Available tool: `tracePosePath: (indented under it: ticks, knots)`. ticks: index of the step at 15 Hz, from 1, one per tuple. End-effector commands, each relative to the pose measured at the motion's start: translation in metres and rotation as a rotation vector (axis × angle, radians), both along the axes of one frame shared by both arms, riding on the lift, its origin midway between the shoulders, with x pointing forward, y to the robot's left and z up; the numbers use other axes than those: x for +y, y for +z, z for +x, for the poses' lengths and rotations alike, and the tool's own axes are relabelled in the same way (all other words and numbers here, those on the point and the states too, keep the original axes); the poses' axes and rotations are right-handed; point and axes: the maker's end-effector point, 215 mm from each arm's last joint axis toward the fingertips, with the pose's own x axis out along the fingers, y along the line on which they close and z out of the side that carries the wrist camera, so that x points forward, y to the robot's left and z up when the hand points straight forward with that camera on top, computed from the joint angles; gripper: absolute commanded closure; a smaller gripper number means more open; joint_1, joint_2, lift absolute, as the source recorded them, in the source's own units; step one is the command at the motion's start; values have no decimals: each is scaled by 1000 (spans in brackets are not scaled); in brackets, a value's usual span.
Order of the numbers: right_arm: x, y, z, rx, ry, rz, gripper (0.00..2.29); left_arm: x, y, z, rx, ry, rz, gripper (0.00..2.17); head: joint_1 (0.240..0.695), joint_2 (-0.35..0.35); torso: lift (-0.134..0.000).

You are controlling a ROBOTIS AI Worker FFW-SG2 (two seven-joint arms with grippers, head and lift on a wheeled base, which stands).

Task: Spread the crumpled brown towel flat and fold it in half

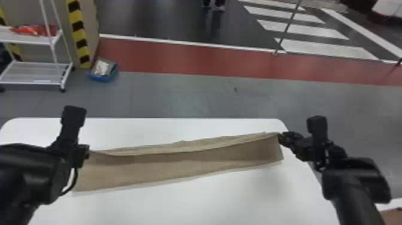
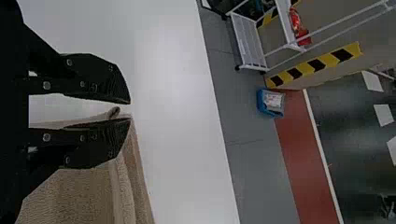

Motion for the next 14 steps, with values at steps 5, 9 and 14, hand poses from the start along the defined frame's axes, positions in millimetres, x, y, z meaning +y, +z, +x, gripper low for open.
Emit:
tracePosePath:
  ticks: [5, 9, 14]
  knots:
    - [19, 12, 38, -152, -77, -81, 6, 1, -4, 8, -65, 12, -7, 157, 695, -247, 0]
    - [17, 4, 21, -127, -65, -41, 73, 2, 5, -13, -181, 9, -71, 161, 695, -229, 0]
    - [15, -13, -35, -73, 28, 66, 151, 10, 7, -38, -211, -1, -176, 174, 695, -243, 0]
